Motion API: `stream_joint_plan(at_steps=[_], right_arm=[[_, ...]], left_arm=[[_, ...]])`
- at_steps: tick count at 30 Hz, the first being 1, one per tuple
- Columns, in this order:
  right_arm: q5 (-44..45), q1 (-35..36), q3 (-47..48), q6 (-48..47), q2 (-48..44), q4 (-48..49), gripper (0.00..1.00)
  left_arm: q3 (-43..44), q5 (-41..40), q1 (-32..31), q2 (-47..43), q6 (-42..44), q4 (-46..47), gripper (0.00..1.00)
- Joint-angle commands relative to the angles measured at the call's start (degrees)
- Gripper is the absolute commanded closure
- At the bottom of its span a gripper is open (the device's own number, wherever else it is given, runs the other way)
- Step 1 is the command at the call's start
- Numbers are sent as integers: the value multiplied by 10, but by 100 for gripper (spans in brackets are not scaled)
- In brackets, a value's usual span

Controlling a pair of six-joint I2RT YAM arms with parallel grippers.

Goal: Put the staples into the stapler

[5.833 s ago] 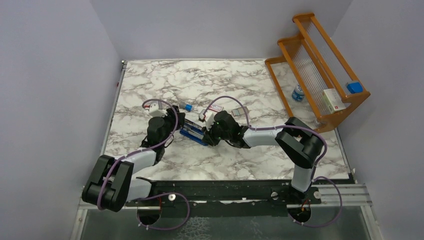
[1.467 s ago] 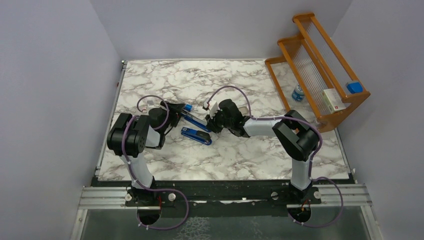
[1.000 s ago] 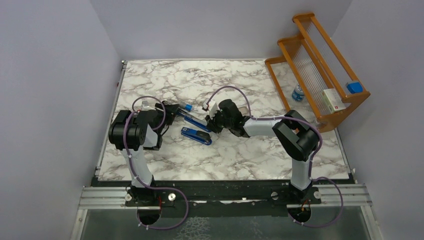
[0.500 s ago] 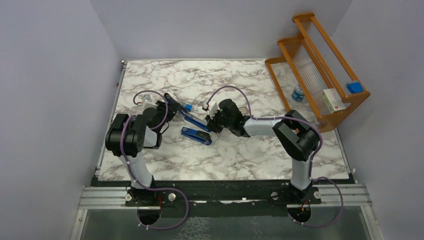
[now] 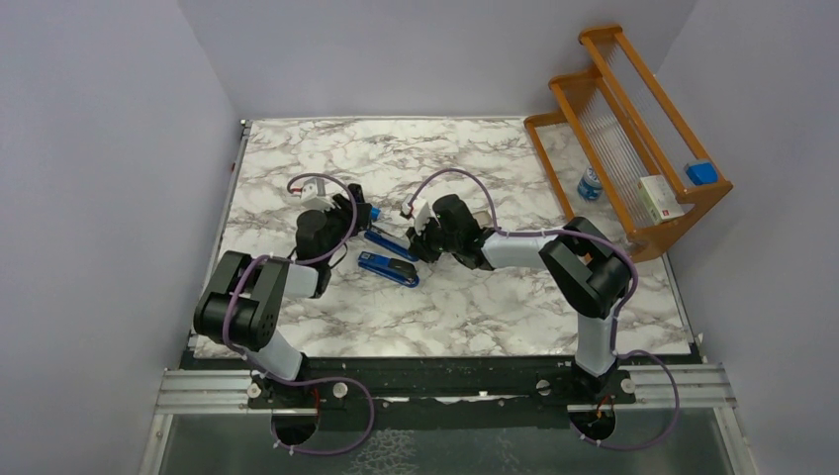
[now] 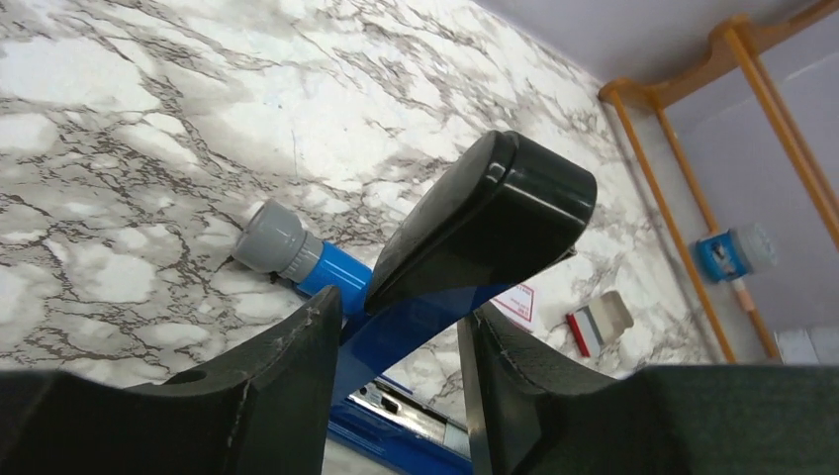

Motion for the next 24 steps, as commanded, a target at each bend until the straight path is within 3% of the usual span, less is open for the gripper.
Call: stream_joint_plan(at_steps=[1, 7, 15, 19, 24], right_arm=[[-38, 9, 15, -8, 29, -4, 99], [-35, 9, 16, -5, 29, 1, 99], [-35, 9, 15, 6, 27, 11, 99], [-29, 9, 8, 15, 22, 25, 92], [-15, 9, -8, 35, 11, 50, 75]], left_arm=[[-12, 12, -36, -40, 32, -14, 49], [-27, 12, -55, -69, 46, -29, 37], [-30, 22, -69, -104, 56, -43, 29], [-32, 34, -71, -120, 58, -49, 25], [-39, 44, -72, -149, 53, -65, 20]])
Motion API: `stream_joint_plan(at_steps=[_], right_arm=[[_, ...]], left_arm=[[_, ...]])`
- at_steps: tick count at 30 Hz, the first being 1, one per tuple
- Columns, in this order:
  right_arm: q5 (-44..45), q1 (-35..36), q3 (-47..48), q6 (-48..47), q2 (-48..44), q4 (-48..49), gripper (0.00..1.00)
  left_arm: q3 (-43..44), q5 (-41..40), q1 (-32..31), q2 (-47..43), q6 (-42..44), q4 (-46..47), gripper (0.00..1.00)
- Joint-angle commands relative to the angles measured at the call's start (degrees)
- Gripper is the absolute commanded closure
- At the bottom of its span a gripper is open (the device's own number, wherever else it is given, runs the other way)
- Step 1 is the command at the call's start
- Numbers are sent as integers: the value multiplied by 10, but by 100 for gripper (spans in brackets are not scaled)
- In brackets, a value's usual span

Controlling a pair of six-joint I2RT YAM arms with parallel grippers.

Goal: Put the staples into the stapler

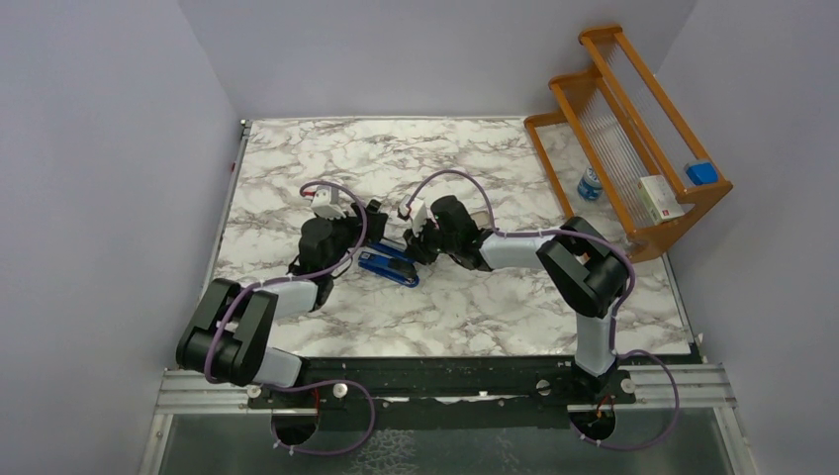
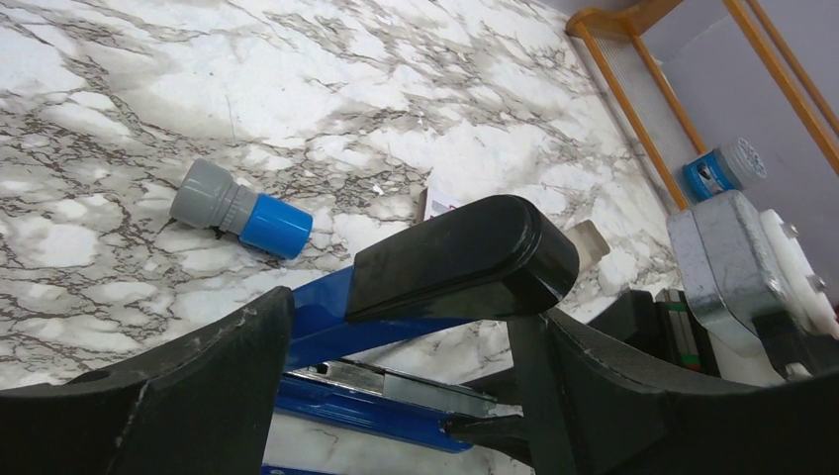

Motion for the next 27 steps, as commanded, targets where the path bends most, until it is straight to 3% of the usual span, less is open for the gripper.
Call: stream_joint_plan(at_steps=[1, 9, 16, 23, 27], right_arm=[[10, 5, -17, 30, 0, 47, 72], [5, 1, -31, 45, -22, 59, 57], [12, -1, -50, 48, -40, 69, 52], [29, -3, -71, 47, -93, 36, 41], [49, -4, -102, 49, -143, 13, 40]], left_arm=[[-8, 46, -11, -48, -20, 10, 18], [-22, 54, -11, -94, -25, -13, 14], [-23, 44, -10, -119, -31, -33, 14], [-8, 17, 0, -136, -37, -109, 14], [0, -5, 9, -160, -46, -168, 14]])
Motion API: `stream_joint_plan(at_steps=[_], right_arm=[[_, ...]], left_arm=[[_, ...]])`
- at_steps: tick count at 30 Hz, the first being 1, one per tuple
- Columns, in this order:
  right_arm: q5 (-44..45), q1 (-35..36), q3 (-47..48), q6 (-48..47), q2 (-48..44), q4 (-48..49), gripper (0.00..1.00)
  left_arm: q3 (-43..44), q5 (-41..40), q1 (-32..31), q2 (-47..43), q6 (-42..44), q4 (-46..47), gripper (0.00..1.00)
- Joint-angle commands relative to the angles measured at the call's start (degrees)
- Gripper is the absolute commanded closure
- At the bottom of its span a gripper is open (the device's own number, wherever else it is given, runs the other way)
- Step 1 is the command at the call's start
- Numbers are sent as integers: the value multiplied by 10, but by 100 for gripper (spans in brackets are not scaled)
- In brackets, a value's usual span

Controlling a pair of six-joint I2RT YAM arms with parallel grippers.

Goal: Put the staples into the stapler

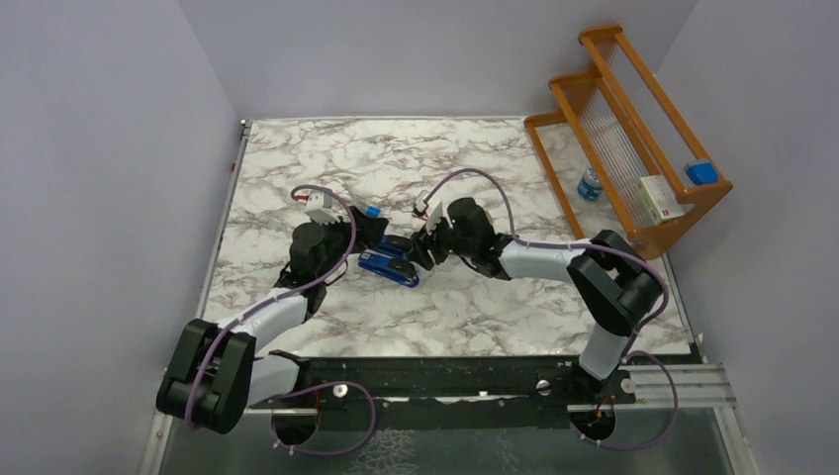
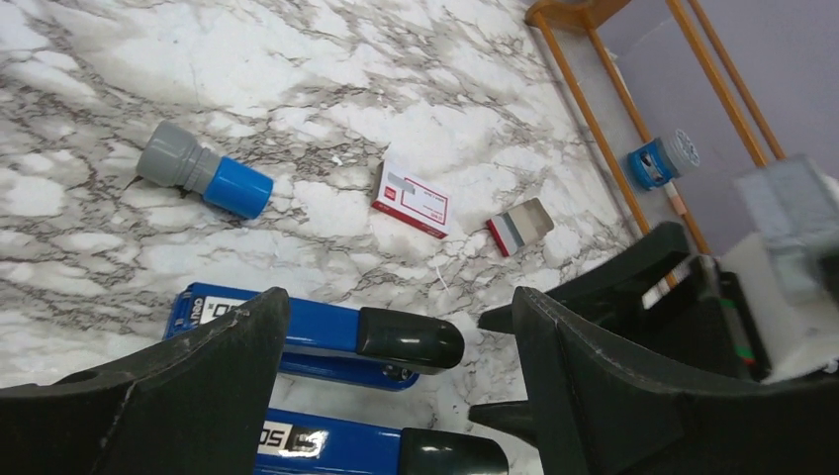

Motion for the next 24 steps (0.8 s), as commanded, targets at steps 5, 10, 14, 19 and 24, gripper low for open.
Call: stream_joint_plan(at_steps=[5, 10, 14, 19, 24], right_arm=[[6, -3, -58, 11, -116, -67, 42], [-75, -3, -57, 2, -144, -101, 43], [-105, -3, -55, 5, -130, -110, 43], [-124, 11, -44, 19, -76, -84, 43], [-85, 15, -42, 53, -43, -41, 43]], left_arm=[[43, -67, 15, -54, 5, -163, 14], [73, -75, 15, -31, 22, -238, 14], [95, -65, 15, 7, 38, -258, 16], [112, -33, 15, 58, 43, -238, 29], [118, -2, 8, 103, 47, -214, 39]])
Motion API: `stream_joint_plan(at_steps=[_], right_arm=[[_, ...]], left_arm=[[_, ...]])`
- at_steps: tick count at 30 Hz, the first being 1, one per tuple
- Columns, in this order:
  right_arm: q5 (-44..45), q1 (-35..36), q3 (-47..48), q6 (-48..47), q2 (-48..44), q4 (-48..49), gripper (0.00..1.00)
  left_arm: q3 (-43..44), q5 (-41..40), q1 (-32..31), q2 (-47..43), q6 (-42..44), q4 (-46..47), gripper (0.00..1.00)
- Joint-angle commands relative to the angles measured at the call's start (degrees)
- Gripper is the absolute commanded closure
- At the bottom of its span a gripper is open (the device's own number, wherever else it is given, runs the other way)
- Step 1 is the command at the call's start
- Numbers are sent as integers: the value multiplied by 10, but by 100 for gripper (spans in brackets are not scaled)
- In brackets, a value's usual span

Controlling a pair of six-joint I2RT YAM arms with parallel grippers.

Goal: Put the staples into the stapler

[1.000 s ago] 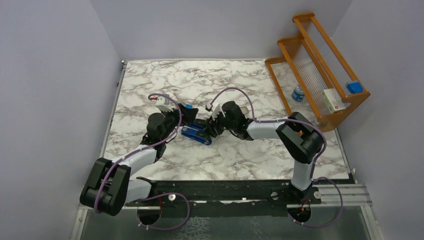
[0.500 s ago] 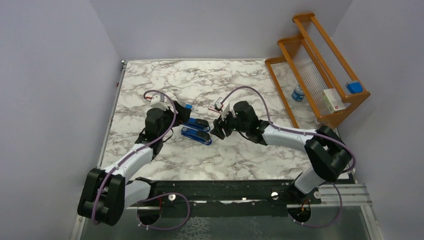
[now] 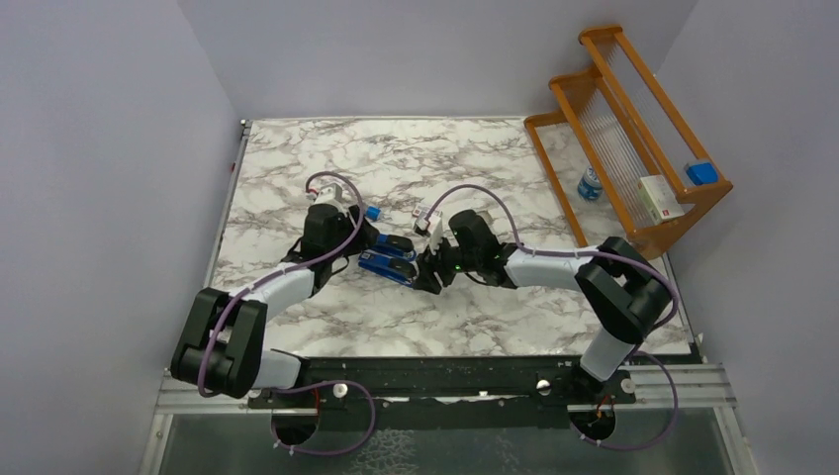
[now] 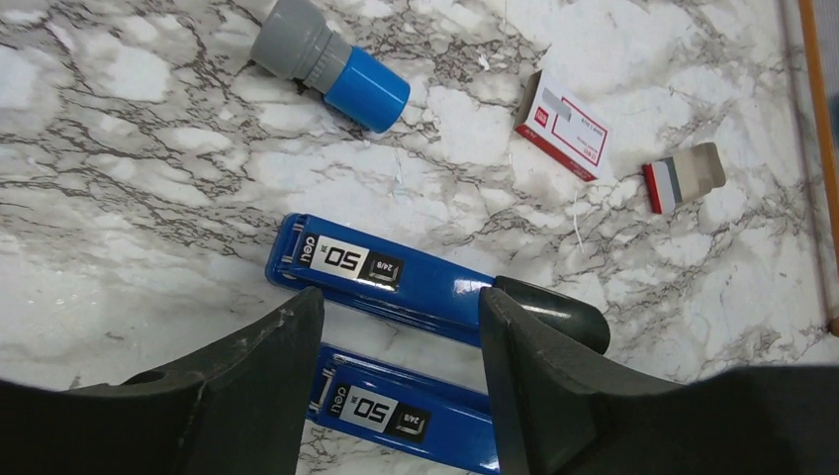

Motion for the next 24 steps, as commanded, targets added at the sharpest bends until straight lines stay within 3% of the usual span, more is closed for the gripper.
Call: stream_joint_plan(at_steps=[1, 11, 24], right_arm=[[16, 5, 12, 33, 21, 46, 43], [114, 3, 25, 52, 35, 35, 42], [109, -39, 94, 45, 90, 13, 42]], left_arm=[[19, 42, -9, 37, 16, 22, 41], [-10, 58, -28, 55, 28, 39, 42], [-62, 82, -43, -46, 10, -10, 34]])
